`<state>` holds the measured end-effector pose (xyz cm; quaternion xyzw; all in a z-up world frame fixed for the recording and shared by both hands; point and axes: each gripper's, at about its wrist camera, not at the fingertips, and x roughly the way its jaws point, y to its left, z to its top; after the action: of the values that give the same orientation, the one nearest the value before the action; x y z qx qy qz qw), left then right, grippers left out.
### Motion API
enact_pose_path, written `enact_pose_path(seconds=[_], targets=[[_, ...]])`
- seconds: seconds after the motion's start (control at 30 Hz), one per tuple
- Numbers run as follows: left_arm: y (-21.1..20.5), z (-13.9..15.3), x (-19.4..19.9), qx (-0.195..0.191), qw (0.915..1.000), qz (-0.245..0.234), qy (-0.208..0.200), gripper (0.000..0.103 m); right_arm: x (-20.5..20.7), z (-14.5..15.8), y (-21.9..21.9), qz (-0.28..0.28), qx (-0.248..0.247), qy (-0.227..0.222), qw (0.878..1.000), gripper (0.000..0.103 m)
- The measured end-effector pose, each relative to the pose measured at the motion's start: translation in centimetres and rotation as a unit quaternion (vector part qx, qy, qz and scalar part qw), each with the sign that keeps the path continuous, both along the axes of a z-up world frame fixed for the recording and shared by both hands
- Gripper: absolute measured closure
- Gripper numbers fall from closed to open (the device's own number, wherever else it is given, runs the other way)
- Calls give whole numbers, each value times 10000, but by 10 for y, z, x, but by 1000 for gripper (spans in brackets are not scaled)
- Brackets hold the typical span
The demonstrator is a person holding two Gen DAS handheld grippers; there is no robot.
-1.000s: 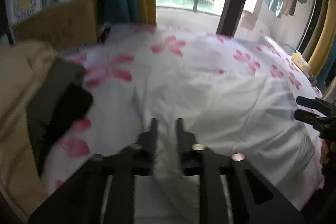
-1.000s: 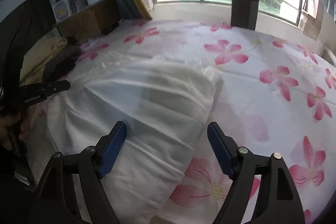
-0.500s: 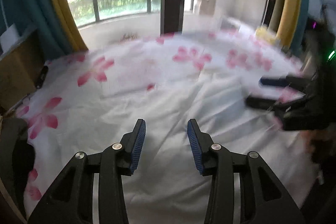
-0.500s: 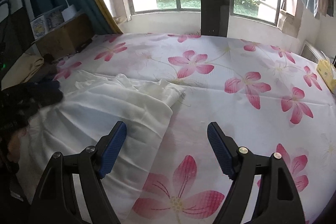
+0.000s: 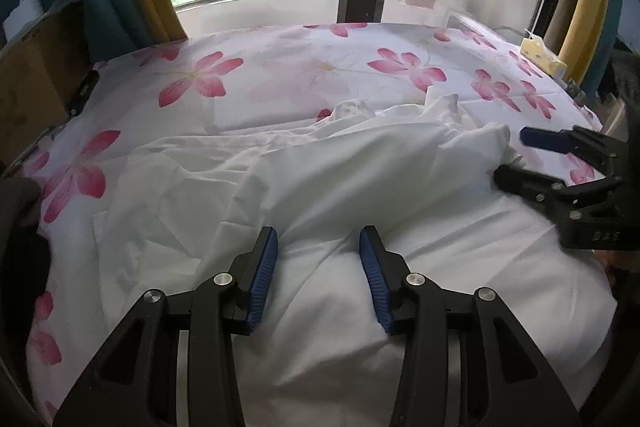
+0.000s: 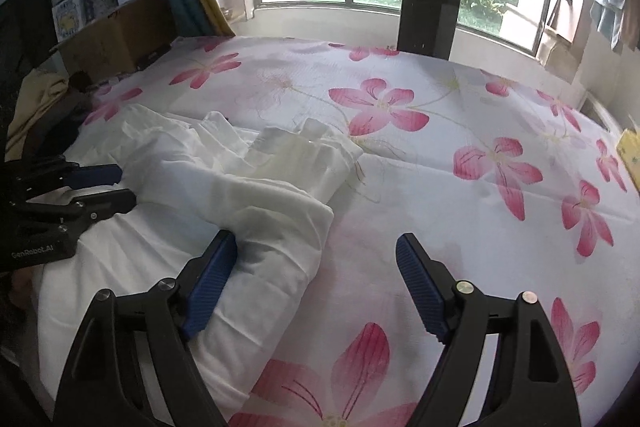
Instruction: Fold large clothes
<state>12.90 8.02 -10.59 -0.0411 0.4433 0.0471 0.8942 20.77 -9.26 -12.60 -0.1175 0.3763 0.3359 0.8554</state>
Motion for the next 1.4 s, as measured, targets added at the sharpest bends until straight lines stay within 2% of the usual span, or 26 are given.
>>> enact_pose_path(seconds=[0.17, 0.37, 0.53, 0.73, 0.87, 1.0, 1.03, 1.07, 1.1, 1.2, 1.3, 1.4], targets=[[2, 7, -11, -58, 9998, 203, 7, 57, -16, 20, -5, 8, 203, -55, 9998, 21], [9, 5, -30, -137, 9993, 345, -40, 57, -51, 34, -13, 401, 376, 102, 9984, 21], [13, 2, -42, -135, 9989, 435, -68, 57, -78, 16, -12, 557, 30, 140, 9983, 21], [17, 4, -53, -117, 9985, 532, -105, 57, -100, -3, -15, 615, -137, 172, 9979, 20], [27, 18, -74, -421, 9946, 824, -470, 56, -107, 1, -19, 596, -176, 107, 9980, 20], [45, 30, -95, -459, 9893, 1185, -722, 56, -107, 7, -26, 543, -81, 103, 9984, 20], [49, 31, -98, -485, 9881, 1264, -736, 55, -106, 8, -27, 533, -54, 110, 9985, 20], [56, 32, -102, -532, 9864, 1362, -751, 49, -105, 10, -29, 515, -6, 125, 9986, 20], [64, 32, -106, -630, 9837, 1494, -780, 43, -103, 12, -30, 509, 35, 140, 9986, 20], [87, 28, -116, -969, 9740, 1862, -849, 36, -99, 20, -34, 509, 233, 154, 9983, 20], [100, 19, -112, -1056, 9728, 1955, -648, 34, -92, 30, -39, 459, 487, 119, 9977, 20], [106, 2, -103, -1409, 9716, 1869, -352, 32, -83, 37, -42, 345, 629, 83, 9974, 20]])
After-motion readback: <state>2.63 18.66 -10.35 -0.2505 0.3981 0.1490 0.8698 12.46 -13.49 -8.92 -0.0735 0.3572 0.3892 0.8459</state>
